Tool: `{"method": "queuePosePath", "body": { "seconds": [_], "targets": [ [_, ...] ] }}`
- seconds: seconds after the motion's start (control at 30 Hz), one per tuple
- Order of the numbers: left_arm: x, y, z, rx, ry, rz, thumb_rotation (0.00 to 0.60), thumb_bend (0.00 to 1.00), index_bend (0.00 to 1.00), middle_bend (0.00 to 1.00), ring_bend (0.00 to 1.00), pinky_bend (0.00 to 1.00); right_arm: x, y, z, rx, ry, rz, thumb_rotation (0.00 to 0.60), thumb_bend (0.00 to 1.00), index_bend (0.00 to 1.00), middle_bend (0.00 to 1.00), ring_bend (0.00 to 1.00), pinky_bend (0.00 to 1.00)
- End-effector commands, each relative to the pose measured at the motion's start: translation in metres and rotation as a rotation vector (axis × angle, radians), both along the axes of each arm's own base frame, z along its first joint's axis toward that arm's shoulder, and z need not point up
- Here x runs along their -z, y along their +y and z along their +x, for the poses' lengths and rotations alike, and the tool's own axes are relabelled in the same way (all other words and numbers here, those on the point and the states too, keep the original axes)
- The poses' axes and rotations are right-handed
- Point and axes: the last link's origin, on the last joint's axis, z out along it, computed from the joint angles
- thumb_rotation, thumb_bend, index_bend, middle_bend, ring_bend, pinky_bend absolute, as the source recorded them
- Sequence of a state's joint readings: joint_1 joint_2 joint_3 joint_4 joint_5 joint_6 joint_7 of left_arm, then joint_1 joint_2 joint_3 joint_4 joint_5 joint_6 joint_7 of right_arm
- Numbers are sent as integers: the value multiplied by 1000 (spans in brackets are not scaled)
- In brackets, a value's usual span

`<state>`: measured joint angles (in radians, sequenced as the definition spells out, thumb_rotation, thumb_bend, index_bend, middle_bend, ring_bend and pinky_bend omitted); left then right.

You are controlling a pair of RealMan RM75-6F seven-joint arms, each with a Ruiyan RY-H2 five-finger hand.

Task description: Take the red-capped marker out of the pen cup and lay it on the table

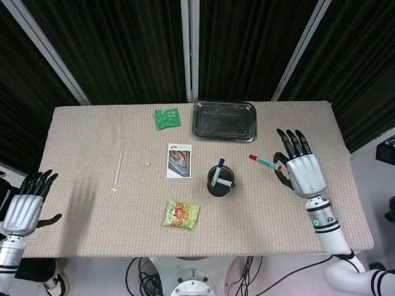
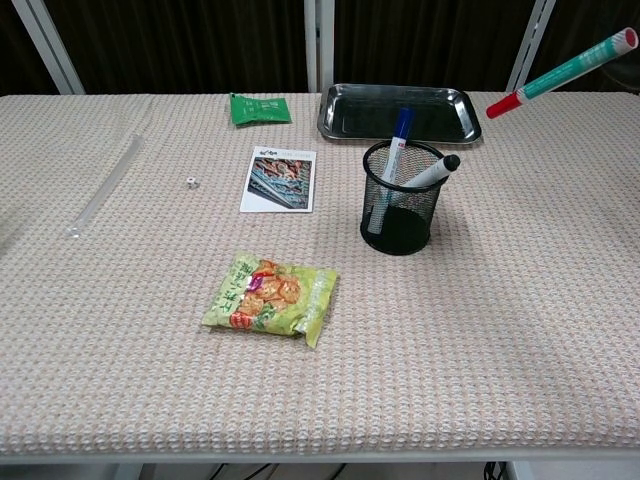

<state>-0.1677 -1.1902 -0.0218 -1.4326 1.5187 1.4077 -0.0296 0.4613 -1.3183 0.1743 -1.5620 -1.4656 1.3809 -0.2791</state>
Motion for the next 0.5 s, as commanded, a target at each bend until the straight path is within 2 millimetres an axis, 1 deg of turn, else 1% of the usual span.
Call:
{"method": "queuePosePath", "body": {
  "seconds": [0.03,0.13,0.3,0.43,0.5],
  "targets": [
    [0,0,0,-2,2,-1,600,124,66,0,0,16,2,-3,-22,56,48,-10,600,280,726,38,0,0],
    [0,-1,0,-8,4,-2,600,124,66,0,0,16,11,-5,-32,78,79,-3,600,280,733,37,0,0],
    [0,0,-1,-14,4,-2,600,124,66,0,0,16,30,-9,-43,90,145,21,600,281,741,37,0,0],
    [0,0,0,-8,0,-5,600,124,66,0,0,16,45,-10,-42,84,165,61,600,280,733,37,0,0],
    [-1,0,1,-5,1,-2,600,124,66,0,0,16,51,-9,-41,75,182,85,600,272,701,37,0,0]
  ]
}}
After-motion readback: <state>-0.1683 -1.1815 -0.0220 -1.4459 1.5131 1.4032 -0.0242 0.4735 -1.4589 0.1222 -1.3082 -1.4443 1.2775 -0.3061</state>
